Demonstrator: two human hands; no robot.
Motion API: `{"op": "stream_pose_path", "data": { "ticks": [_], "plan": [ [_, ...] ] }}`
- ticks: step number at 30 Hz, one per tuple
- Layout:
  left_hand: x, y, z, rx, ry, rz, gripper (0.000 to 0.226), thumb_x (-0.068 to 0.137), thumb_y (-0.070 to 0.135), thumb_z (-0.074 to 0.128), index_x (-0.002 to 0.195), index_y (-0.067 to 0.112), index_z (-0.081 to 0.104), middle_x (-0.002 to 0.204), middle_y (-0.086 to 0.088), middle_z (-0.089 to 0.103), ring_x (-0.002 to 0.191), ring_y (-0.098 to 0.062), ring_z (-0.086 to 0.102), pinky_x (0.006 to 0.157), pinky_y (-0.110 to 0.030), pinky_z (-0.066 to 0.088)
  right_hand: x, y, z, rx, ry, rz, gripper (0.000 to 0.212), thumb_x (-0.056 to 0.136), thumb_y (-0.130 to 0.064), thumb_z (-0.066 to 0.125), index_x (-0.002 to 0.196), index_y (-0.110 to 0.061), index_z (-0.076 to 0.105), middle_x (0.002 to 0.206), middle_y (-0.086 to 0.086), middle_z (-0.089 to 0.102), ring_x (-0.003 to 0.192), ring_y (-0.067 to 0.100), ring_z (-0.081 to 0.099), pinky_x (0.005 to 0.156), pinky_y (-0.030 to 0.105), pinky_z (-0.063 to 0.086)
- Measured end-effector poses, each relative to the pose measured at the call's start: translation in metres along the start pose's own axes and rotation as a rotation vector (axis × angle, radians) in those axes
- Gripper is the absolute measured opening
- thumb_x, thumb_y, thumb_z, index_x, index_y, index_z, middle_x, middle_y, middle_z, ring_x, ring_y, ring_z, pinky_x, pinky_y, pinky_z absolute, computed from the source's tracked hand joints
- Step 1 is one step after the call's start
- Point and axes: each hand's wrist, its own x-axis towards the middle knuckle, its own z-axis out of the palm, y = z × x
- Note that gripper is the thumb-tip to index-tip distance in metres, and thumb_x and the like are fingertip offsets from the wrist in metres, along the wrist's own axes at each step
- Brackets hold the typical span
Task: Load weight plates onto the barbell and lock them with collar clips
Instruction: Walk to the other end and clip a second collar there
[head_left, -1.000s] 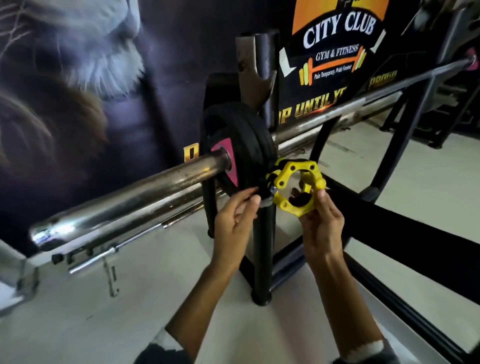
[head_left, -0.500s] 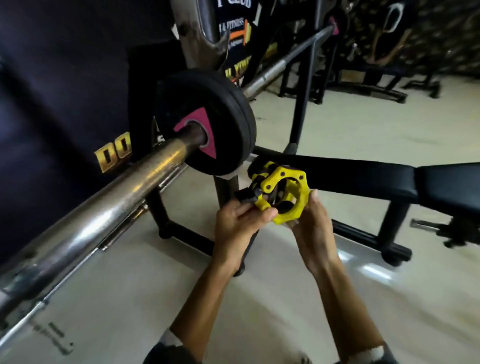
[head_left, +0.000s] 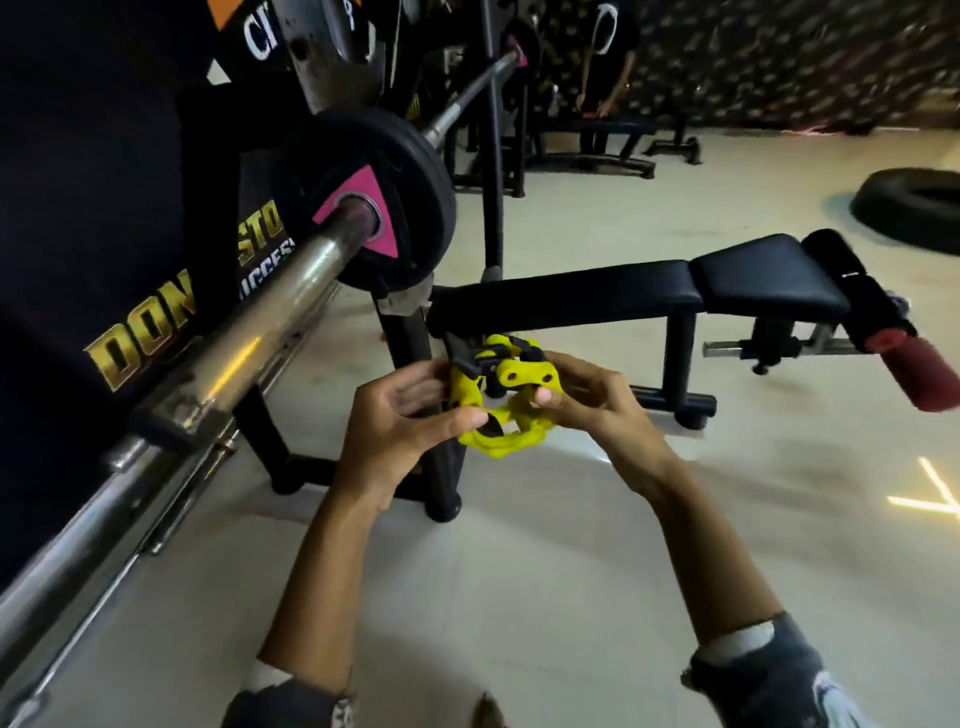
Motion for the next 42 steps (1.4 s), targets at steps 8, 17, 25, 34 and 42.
{"op": "stream_pose_path", "data": {
  "ticks": [8, 17, 25, 34, 42],
  "plan": [
    [-0.108, 0.025, -0.058, 0.072, 0.064, -0.019, 0.049, 0.05, 0.027, 0.082, 0.097, 0.02, 0.071, 0.097, -0.002, 0.075, 0.094, -0.017, 0.069, 0.076, -0.025, 0.054, -0.071, 0.006, 0.098, 0.118, 0.039, 0.011, 0.037, 0.075, -0.017, 0.068, 0.11, -0.021, 0.063, 0.092, -0.01, 0.072, 0.087, 0.004, 0.067, 0.069, 0.015, 0.051],
    [-0.135, 0.07, -0.179, 0.104, 0.062, 0.045, 0.055, 0.059, 0.024, 0.08, 0.112, 0.016, 0.066, 0.111, -0.013, 0.07, 0.107, -0.031, 0.064, 0.09, -0.041, 0.053, -0.049, -0.033, 0.227, 0.215, 0.06, -0.107, 0.036, 0.079, 0.003, 0.065, 0.114, -0.004, 0.059, 0.119, 0.026, 0.061, 0.096, 0.025, 0.062, 0.091, 0.042, 0.05],
    [-0.084, 0.082, -0.242, 0.102, -0.182, 0.045, 0.051, 0.06, 0.011, 0.079, 0.109, 0.009, 0.065, 0.106, -0.007, 0.069, 0.102, -0.02, 0.063, 0.09, -0.029, 0.052, -0.03, -0.021, 0.304, 0.351, 0.458, -0.245, 0.046, 0.075, 0.005, 0.068, 0.119, -0.001, 0.057, 0.101, 0.009, 0.07, 0.094, 0.015, 0.066, 0.081, 0.022, 0.054],
    [-0.042, 0.057, -0.247, 0.137, -0.293, 0.065, 0.042, 0.058, 0.009, 0.083, 0.094, 0.025, 0.07, 0.087, 0.012, 0.072, 0.089, -0.005, 0.065, 0.08, -0.019, 0.051, -0.012, -0.012, 0.301, 0.277, 0.527, -0.236, 0.045, 0.085, 0.0, 0.059, 0.129, -0.001, 0.05, 0.121, 0.017, 0.062, 0.104, 0.013, 0.062, 0.092, 0.026, 0.051],
    [0.017, 0.05, -0.229, 0.029, -0.208, 0.053, 0.051, 0.076, -0.013, 0.064, 0.123, 0.004, 0.053, 0.113, -0.01, 0.061, 0.079, 0.005, 0.067, 0.073, -0.012, 0.053, 0.03, -0.013, 0.278, 0.163, 0.502, -0.154, 0.038, 0.095, -0.009, 0.046, 0.133, -0.002, 0.046, 0.124, 0.02, 0.06, 0.106, 0.028, 0.062, 0.088, 0.047, 0.053]
  ]
}}
